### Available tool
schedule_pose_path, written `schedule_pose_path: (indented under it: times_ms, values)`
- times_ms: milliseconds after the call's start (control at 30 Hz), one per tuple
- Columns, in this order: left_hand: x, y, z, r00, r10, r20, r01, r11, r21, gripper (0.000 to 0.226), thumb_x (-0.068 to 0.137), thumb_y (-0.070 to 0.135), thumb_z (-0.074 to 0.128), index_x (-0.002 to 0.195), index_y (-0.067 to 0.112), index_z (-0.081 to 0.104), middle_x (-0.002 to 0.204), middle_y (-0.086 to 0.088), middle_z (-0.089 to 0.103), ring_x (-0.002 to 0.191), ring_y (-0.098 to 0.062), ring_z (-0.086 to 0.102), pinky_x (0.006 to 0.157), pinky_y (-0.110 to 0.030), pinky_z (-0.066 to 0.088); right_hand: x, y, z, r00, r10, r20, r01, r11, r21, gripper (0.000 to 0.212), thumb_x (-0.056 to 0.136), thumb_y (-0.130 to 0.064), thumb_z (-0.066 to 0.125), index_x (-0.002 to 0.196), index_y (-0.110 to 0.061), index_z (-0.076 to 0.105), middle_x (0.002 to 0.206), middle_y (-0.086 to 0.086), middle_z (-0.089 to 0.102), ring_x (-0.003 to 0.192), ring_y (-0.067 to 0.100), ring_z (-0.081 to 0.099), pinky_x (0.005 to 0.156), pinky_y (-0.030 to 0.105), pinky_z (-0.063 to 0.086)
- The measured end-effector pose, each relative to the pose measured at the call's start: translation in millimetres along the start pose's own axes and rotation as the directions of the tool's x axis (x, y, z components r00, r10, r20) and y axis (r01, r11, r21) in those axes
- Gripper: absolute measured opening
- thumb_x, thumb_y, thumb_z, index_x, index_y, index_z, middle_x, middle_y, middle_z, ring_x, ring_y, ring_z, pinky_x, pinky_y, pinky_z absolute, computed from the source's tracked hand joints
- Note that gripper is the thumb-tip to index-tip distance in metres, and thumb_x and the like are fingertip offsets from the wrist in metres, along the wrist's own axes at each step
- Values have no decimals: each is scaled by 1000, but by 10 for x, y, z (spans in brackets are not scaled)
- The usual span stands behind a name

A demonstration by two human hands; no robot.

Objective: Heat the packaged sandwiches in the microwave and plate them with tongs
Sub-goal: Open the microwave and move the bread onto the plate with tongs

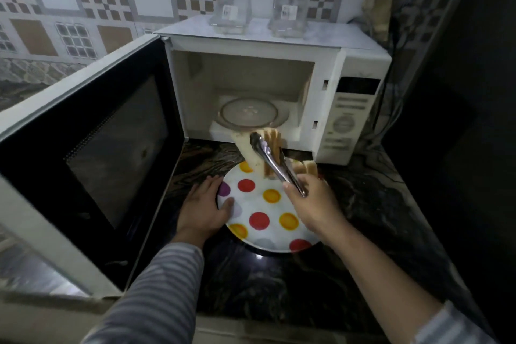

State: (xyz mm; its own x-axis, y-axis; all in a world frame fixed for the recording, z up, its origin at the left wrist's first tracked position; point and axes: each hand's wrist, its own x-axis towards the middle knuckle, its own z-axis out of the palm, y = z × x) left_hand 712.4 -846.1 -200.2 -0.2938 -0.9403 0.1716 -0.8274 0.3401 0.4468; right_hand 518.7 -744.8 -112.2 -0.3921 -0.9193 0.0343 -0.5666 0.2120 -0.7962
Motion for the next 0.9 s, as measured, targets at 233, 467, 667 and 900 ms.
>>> schedule_pose_path:
  times_ms: [233,467,667,900]
  values:
    - [-9,-12,8,1000,8,17,-9,1000,28,96,68,66,19,147,14,33,153,-5,33,144,-18,24,117,-30,9,-549,360,12,999,46,-13,-47,985,-165,40,93,-36,57,130,-21,52,120,3,65,109,23,61,82,27,45]
    - [14,-41,14,999,38,14,-39,999,30,89,72,61,26,146,12,34,153,-4,34,144,-19,24,118,-33,13,-652,402,89,999,31,-34,-38,974,-223,50,94,-37,54,140,-20,42,123,5,62,111,24,59,85,29,46]
    - [-3,-56,8,998,48,33,-50,998,37,94,71,65,19,147,11,32,153,-5,33,144,-19,23,118,-33,15,-700,484,-38,996,81,46,-74,989,-129,47,86,-42,66,125,-19,54,105,1,68,95,19,63,79,30,49]
    - [-76,30,-38,1000,-10,27,10,1000,3,65,95,51,30,148,14,29,156,-3,28,144,-19,23,114,-34,22,-1084,675,-317,996,47,70,-37,989,-144,27,87,-41,64,111,-35,52,84,-12,61,76,1,57,62,18,44]
